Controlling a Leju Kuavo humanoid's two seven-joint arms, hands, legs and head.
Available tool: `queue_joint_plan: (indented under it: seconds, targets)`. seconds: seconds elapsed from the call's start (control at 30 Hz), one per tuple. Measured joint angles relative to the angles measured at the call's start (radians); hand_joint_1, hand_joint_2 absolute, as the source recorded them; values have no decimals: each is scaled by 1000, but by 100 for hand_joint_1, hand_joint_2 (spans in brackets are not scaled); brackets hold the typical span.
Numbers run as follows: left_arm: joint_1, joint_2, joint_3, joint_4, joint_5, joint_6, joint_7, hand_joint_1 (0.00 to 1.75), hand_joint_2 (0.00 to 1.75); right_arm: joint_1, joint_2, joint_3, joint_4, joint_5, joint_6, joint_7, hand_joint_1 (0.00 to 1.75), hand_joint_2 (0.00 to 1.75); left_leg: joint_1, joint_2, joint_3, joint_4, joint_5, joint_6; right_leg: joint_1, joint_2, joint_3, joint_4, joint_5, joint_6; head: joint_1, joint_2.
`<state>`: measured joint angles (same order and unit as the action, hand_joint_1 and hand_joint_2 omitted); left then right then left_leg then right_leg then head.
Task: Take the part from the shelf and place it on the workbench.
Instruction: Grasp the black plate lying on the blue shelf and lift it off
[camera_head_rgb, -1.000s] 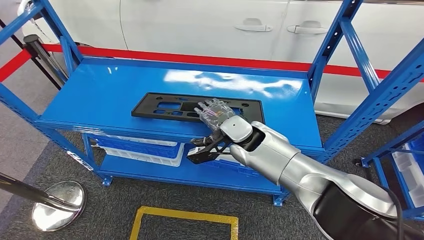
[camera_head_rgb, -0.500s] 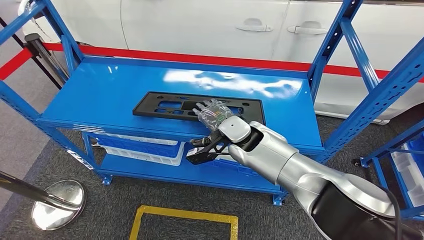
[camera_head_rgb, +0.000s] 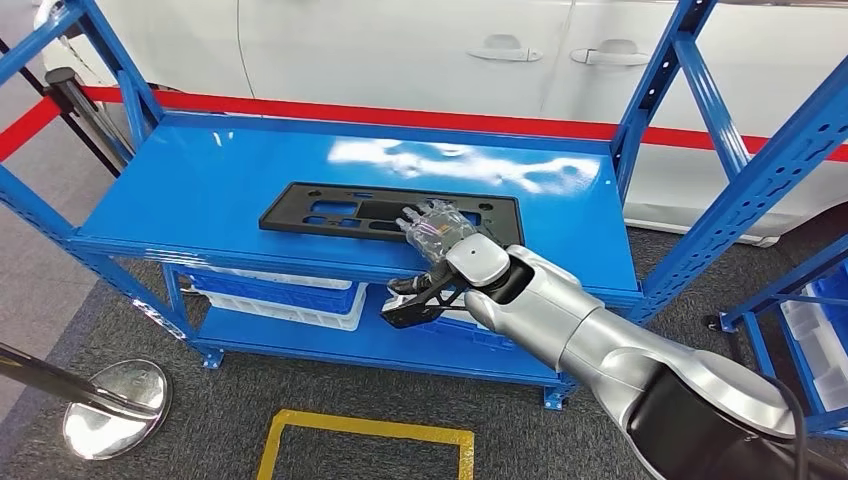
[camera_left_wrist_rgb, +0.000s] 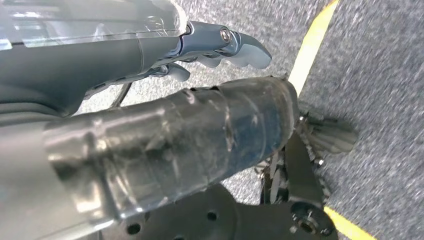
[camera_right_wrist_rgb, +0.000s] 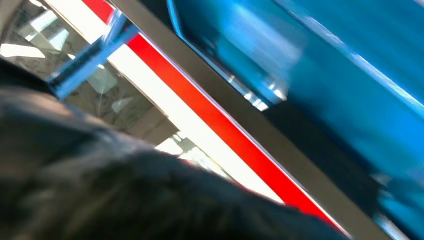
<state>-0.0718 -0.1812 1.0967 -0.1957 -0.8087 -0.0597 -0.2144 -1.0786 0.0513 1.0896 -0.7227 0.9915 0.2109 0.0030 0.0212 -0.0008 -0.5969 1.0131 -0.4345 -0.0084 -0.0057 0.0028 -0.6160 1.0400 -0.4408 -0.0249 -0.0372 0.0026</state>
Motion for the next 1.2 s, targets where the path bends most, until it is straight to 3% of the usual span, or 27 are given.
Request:
queue_joint_plan:
  seconds: [0.07,0.17,0.2,0.23,0.27,0.33,0.4,0.5,0.57,0.67,0.7,0.73,0.77,0.8,0.83,0.9,0.97,1.07,1.13,1.2]
  targets:
    - [0,0,0,0,-1,1,2,0,0,-2,0,-2,1,0,-1,0,0,0,2,0,-13,32,-26,-8,-5,-1,5,-9,6,-13,-1,0]
    - [0,0,0,0,-1,3,3,0,0,0,1,-3,2,0,-2,0,0,0,2,0,-95,212,-116,-17,-4,-3,7,-13,7,-23,-1,0]
    - [1,0,0,0,-1,3,4,0,0,2,1,-3,3,0,-2,0,0,0,2,0,-119,262,-130,-19,-2,-3,7,-12,6,-24,-1,0]
    - [1,0,0,0,-1,3,4,0,0,3,1,-3,4,0,-2,0,0,0,2,0,-128,279,-126,-19,-1,-3,7,-11,6,-25,-1,0]
    - [1,0,0,0,-2,3,4,0,0,4,1,-3,4,0,-2,0,0,0,2,0,-118,257,-103,-18,0,-2,7,-10,5,-25,-1,0]
    - [1,0,0,0,-3,3,4,0,0,3,2,-3,5,0,-3,0,0,0,2,0,-56,127,-38,-10,1,0,7,-7,3,-23,-1,0]
    - [1,1,0,0,-5,4,4,0,0,1,2,-3,6,0,-3,-1,0,0,-2,-1,-6,24,-6,-1,5,1,4,-2,2,-16,-1,0]
    - [0,1,0,0,-6,4,3,0,0,0,2,-3,7,0,-4,-2,0,0,-4,-3,3,2,-2,11,7,1,2,-3,3,-1,0,0]
    - [0,0,0,0,-7,4,3,0,0,-1,2,-4,7,0,-4,-3,0,0,0,-2,7,-7,5,22,5,1,-6,20,-17,9,0,0]
    - [1,0,0,0,-9,5,3,0,0,3,0,-5,9,0,-4,-3,0,0,1,0,6,-11,9,31,0,0,-82,188,-107,19,1,0]
    - [1,0,1,0,-9,6,3,0,0,6,-1,-5,11,0,-4,-3,0,0,1,0,5,-10,9,31,-2,0,-110,246,-127,21,1,0]
    - [1,0,1,0,-10,6,3,0,0,9,-1,-5,12,0,-4,-4,0,0,1,0,4,-9,8,32,-3,0,-125,275,-130,22,1,0]
    - [1,0,1,0,-10,6,3,0,0,11,-2,-5,13,0,-4,-4,0,0,1,-1,4,-7,8,31,-4,0,-121,266,-113,22,1,0]
    - [0,0,1,0,-10,6,3,0,0,10,-2,-5,14,0,-4,-4,0,0,1,-1,4,-5,6,30,-4,0,-99,219,-80,21,1,0]
    - [0,0,1,0,-10,6,3,0,0,9,-2,-5,15,0,-4,-4,0,0,1,-2,4,-2,4,28,-5,0,-67,149,-45,18,1,0]
    - [0,-1,2,0,-11,6,3,0,0,4,-2,-6,15,0,-4,-4,0,0,-2,-2,1,5,0,21,-1,0,-14,36,-4,11,1,0]
    - [-1,-2,4,0,-11,6,3,0,0,3,-1,-6,16,0,-4,-4,0,0,-4,-2,-2,7,-1,12,6,1,-3,8,-3,5,0,0]
    - [-1,-1,6,0,-11,6,3,0,0,0,0,-6,17,0,-4,-4,0,0,-1,-2,-8,21,-14,-4,1,2,0,-2,3,-10,0,0]
    - [-1,-1,7,0,-11,6,3,0,0,-3,2,-7,17,0,-4,-4,0,0,1,-1,-46,106,-66,-12,-2,0,4,-8,6,-21,-1,0]
    - [-1,-1,8,0,-11,6,3,0,0,-2,2,-7,18,0,-4,-4,0,0,1,-1,-108,239,-127,-16,0,-2,2,-8,6,-26,-1,0]
